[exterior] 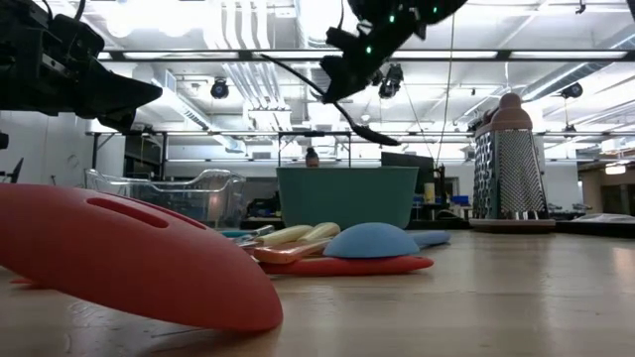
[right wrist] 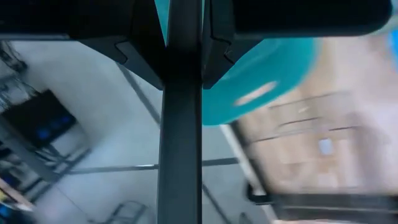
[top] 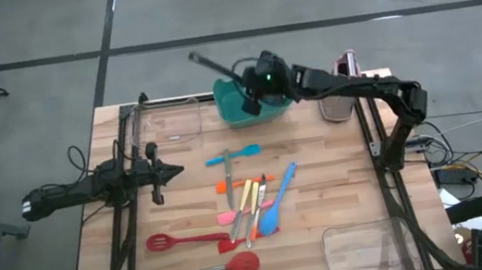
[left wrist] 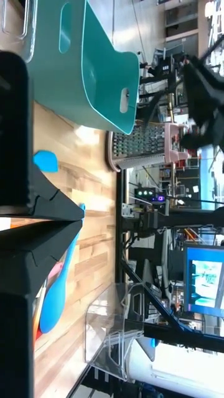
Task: Pick & Place Kitchen Items
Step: Put the bottom right black saddle into the green bin
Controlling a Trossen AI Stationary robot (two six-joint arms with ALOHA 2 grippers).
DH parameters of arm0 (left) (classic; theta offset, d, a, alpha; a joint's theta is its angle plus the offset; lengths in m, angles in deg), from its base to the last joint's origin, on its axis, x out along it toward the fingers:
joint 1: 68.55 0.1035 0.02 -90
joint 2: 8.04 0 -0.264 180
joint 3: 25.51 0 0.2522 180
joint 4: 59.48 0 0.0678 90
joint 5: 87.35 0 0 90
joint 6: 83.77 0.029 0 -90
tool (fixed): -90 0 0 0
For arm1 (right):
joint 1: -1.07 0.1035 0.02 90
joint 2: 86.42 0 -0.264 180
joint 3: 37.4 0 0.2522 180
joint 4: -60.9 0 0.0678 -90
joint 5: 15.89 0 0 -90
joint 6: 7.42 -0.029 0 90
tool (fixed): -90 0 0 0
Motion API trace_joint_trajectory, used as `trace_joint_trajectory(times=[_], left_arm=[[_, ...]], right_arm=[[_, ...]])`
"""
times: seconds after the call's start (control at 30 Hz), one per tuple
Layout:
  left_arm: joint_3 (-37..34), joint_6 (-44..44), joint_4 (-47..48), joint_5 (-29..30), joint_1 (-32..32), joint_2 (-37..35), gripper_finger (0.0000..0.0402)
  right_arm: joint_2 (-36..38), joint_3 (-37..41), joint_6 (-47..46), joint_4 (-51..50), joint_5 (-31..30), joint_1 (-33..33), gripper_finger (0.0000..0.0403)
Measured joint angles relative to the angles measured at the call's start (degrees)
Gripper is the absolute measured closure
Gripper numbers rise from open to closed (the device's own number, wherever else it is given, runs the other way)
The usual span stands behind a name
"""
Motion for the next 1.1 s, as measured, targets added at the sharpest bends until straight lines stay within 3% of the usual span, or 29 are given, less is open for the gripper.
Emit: trace_joint_trajectory(times=[0.17, 0.47, 0.83, 1.1], left_arm=[[-0.01, -0.01, -0.02, -0.01, -0.02, 0.02, 0.0383], [0.0, -0.01, -0.07, -0.02, 0.0, 0.02, 0.0383], [-0.01, -0.01, -0.09, -0.02, 0.0, 0.04, 0.0383], [-0.02, 0.0, -0.09, -0.02, -0.01, 0.04, 0.0383]], right_arm=[[-3.15, 0.0, -2.79, 0.98, 0.3, -3.61, 0.0335], [-8.53, 0.02, -5.89, -1.63, 0.57, -3.72, 0.0333], [-8.55, 1.64, -11.1, -7.41, 7.18, -1.9, 0.0332], [-8.53, 2.69, -14.64, -8.27, 3.5, 0.87, 0.033]])
